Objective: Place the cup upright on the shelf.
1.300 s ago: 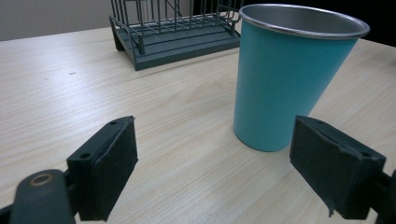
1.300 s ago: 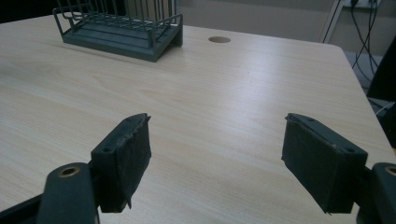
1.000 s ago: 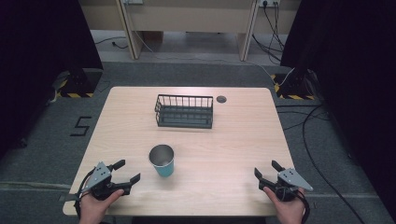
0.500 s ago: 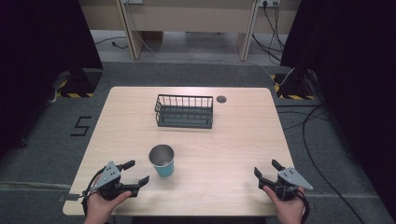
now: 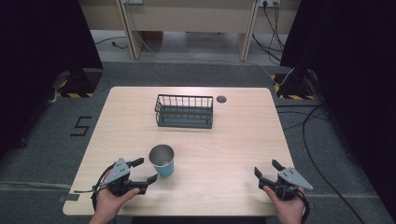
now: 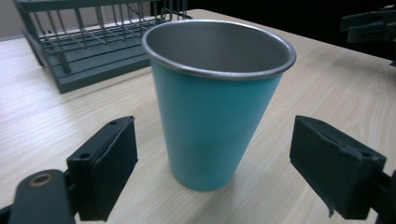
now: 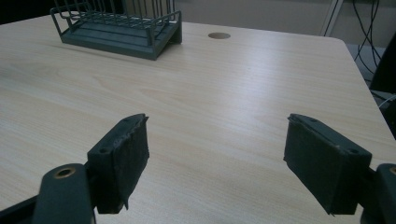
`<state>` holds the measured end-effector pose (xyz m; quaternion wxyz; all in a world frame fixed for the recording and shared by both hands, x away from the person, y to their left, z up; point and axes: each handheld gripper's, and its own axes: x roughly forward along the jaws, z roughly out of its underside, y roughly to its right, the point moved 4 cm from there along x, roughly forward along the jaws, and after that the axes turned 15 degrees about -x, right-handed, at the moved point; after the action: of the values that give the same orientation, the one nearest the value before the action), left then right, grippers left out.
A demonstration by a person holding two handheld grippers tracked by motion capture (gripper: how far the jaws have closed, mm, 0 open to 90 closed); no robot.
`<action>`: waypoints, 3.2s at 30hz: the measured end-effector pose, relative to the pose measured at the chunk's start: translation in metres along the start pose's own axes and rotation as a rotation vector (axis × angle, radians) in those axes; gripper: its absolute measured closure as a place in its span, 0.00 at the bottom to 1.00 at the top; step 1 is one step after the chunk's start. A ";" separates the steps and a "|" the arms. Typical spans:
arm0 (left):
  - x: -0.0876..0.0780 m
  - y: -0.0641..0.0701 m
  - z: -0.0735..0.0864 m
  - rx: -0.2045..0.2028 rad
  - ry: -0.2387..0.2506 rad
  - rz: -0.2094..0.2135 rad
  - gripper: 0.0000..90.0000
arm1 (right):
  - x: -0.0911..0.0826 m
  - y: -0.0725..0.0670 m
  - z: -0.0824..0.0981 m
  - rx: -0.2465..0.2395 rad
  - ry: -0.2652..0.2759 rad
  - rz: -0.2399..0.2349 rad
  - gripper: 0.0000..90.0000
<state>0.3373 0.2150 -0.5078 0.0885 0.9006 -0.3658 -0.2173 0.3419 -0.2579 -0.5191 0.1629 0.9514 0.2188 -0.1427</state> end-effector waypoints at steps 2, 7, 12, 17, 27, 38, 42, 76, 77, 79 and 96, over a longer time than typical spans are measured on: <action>0.004 0.001 -0.001 0.010 -0.005 0.006 0.16 | 0.000 0.000 0.000 0.001 -0.002 0.000 0.25; 0.013 -0.001 -0.003 0.012 -0.011 0.006 0.16 | 0.000 0.000 0.001 -0.001 -0.004 0.000 0.25; 0.019 -0.003 -0.001 0.020 -0.023 0.006 0.16 | 0.001 0.000 0.002 -0.002 -0.011 -0.001 0.25; 0.023 -0.003 -0.002 0.016 -0.024 0.014 0.16 | 0.001 0.000 0.002 -0.001 -0.011 -0.001 0.25; 0.037 0.000 -0.007 0.019 -0.034 0.030 0.16 | 0.002 0.000 0.003 0.000 -0.023 -0.001 0.25; 0.047 -0.001 -0.008 0.011 -0.033 0.041 0.17 | 0.002 0.001 0.004 -0.002 -0.025 -0.002 0.25; 0.047 -0.002 -0.007 0.015 -0.018 0.044 0.18 | 0.002 0.001 0.004 0.001 -0.026 0.001 0.25; 0.039 0.003 -0.021 0.016 0.052 0.067 0.18 | 0.003 0.002 0.004 0.006 -0.023 0.003 0.26; 0.039 0.003 -0.021 0.016 0.052 0.067 0.18 | 0.003 0.002 0.004 0.006 -0.023 0.003 0.26; 0.038 0.002 -0.023 0.008 0.059 0.070 0.18 | 0.003 0.002 0.004 0.007 -0.023 0.003 0.26; 0.041 0.000 -0.048 0.017 0.105 0.067 0.18 | 0.003 0.002 0.003 0.008 -0.020 0.004 0.26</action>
<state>0.3850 0.1866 -0.4783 0.1070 0.8987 -0.3924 -0.1637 0.3446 -0.2599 -0.5227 0.1614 0.9511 0.2145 -0.1527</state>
